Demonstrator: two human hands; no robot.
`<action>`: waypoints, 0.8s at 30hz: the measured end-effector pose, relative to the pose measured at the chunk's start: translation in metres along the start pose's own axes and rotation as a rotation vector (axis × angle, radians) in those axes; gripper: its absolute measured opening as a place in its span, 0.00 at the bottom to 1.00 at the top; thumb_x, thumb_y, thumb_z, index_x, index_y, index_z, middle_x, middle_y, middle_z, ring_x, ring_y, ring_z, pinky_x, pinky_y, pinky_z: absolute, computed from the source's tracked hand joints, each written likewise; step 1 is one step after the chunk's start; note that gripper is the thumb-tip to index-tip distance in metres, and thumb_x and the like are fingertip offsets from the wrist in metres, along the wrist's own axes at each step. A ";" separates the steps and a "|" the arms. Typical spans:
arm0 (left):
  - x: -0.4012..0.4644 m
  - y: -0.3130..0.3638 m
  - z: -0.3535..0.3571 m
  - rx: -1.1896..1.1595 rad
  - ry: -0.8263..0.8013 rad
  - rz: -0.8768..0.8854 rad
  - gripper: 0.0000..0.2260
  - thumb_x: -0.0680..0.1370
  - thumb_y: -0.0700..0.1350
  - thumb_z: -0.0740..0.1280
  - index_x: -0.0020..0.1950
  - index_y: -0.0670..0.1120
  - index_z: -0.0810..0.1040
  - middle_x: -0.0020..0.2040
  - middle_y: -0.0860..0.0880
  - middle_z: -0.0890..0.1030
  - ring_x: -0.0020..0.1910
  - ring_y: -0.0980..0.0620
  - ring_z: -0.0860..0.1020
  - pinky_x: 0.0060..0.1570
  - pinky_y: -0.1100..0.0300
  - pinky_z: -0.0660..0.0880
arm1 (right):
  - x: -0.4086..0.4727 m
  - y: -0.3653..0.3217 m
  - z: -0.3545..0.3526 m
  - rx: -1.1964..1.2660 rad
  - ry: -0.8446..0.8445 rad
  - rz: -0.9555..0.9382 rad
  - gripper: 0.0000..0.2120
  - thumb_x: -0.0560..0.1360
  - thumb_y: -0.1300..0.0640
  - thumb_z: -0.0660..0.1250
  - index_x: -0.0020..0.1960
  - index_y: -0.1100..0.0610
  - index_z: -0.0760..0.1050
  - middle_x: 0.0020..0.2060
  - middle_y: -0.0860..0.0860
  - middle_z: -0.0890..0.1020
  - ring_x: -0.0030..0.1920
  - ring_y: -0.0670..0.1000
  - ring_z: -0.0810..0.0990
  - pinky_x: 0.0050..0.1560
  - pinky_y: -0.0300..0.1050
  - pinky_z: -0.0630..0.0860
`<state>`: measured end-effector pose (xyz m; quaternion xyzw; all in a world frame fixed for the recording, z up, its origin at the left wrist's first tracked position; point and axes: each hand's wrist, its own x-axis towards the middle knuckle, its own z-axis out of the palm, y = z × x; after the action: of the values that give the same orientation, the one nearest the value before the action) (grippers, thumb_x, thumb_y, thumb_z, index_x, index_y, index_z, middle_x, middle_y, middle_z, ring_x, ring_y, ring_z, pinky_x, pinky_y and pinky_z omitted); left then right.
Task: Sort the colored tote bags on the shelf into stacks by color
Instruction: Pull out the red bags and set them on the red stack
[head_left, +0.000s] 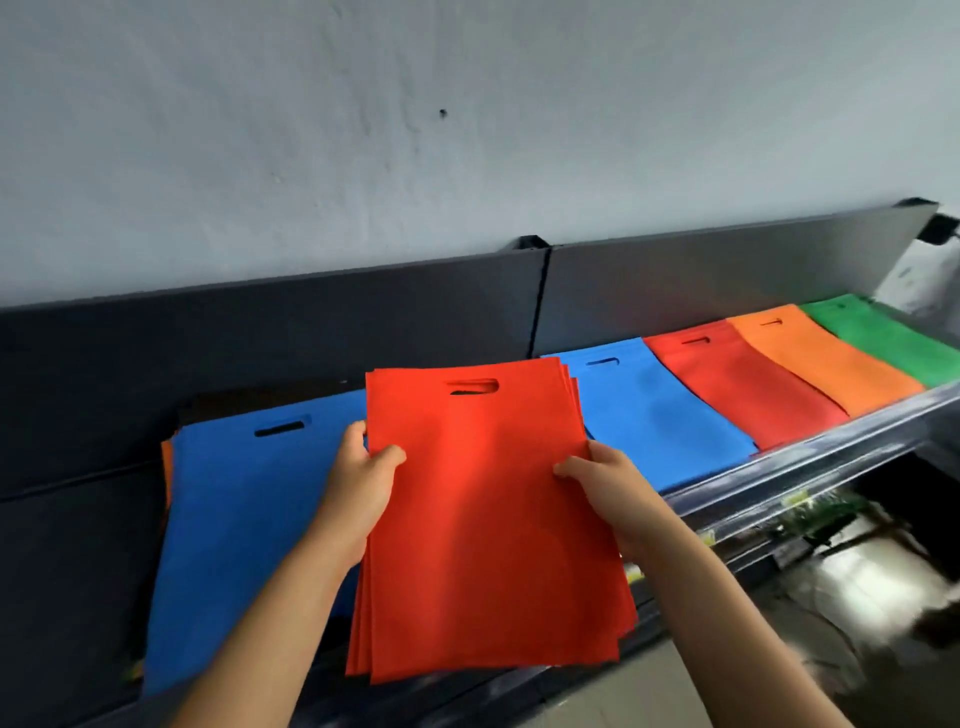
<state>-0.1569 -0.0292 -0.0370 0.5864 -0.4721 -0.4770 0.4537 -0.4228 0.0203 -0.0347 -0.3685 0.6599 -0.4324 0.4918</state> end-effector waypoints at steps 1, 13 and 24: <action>-0.004 0.003 0.017 0.011 -0.011 0.002 0.12 0.80 0.40 0.67 0.62 0.52 0.76 0.52 0.49 0.84 0.50 0.46 0.83 0.52 0.46 0.80 | -0.002 0.003 -0.016 0.009 0.029 0.005 0.08 0.79 0.65 0.67 0.57 0.61 0.83 0.47 0.61 0.89 0.43 0.58 0.87 0.50 0.57 0.84; -0.066 0.052 0.278 -0.053 -0.148 0.033 0.10 0.79 0.39 0.68 0.58 0.50 0.77 0.53 0.45 0.85 0.50 0.45 0.83 0.54 0.45 0.80 | -0.036 0.043 -0.280 -0.058 0.278 -0.008 0.07 0.79 0.54 0.71 0.54 0.56 0.84 0.46 0.58 0.89 0.46 0.60 0.89 0.51 0.57 0.85; -0.096 0.042 0.467 0.019 -0.270 0.049 0.11 0.80 0.39 0.67 0.61 0.49 0.75 0.51 0.51 0.81 0.45 0.56 0.78 0.41 0.57 0.72 | -0.050 0.087 -0.440 -0.029 0.468 0.085 0.06 0.77 0.57 0.71 0.52 0.53 0.84 0.43 0.52 0.89 0.43 0.56 0.89 0.51 0.58 0.86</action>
<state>-0.6329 0.0211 -0.0460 0.5095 -0.5476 -0.5356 0.3921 -0.8416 0.1884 -0.0362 -0.2372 0.7768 -0.4755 0.3379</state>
